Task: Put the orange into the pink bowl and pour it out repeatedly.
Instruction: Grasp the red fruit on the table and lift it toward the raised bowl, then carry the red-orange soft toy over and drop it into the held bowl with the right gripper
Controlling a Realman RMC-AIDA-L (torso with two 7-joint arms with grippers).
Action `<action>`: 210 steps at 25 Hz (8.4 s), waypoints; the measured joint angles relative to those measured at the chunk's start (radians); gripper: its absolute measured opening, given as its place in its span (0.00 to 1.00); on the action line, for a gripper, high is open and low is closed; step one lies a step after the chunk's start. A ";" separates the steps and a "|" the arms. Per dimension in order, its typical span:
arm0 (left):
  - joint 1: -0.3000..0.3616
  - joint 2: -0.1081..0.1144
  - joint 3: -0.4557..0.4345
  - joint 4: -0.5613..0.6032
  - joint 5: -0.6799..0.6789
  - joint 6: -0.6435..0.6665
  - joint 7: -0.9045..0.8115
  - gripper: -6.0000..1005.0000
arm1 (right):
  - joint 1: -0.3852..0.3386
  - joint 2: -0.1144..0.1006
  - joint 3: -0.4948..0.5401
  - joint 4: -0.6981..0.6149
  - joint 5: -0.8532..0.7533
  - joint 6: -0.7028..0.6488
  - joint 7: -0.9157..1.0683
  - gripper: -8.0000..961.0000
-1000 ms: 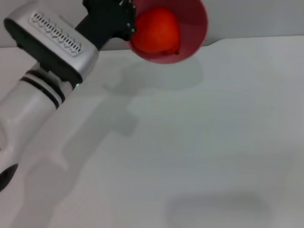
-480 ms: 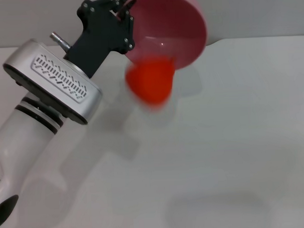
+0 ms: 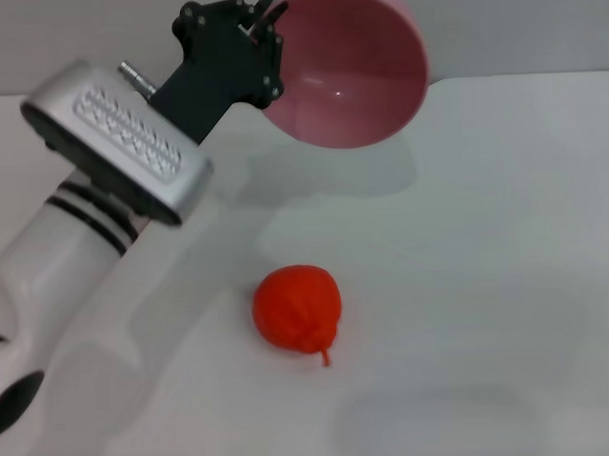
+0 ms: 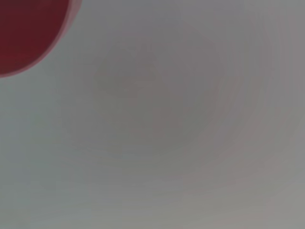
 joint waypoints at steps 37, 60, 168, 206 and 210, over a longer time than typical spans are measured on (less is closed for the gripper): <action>-0.182 0.053 -0.078 -0.012 0.241 -0.162 -1.078 0.05 | 0.022 -0.004 0.000 0.116 -0.012 0.022 -0.005 0.46; -0.423 0.117 -0.821 -0.046 2.187 0.272 -2.472 0.05 | 0.027 -0.006 -0.025 0.117 -0.110 0.054 0.001 0.46; -0.399 0.134 -1.039 0.052 2.666 0.545 -2.687 0.05 | 0.404 0.000 -0.483 -0.290 -1.724 0.678 1.385 0.14; -0.462 0.019 -0.952 0.122 2.666 0.639 -2.686 0.05 | 0.291 0.009 -0.555 -0.812 -1.822 0.670 1.412 0.13; -0.463 0.019 -0.943 0.122 2.666 0.637 -2.690 0.05 | 0.288 0.009 -0.568 -0.806 -1.822 0.693 1.411 0.16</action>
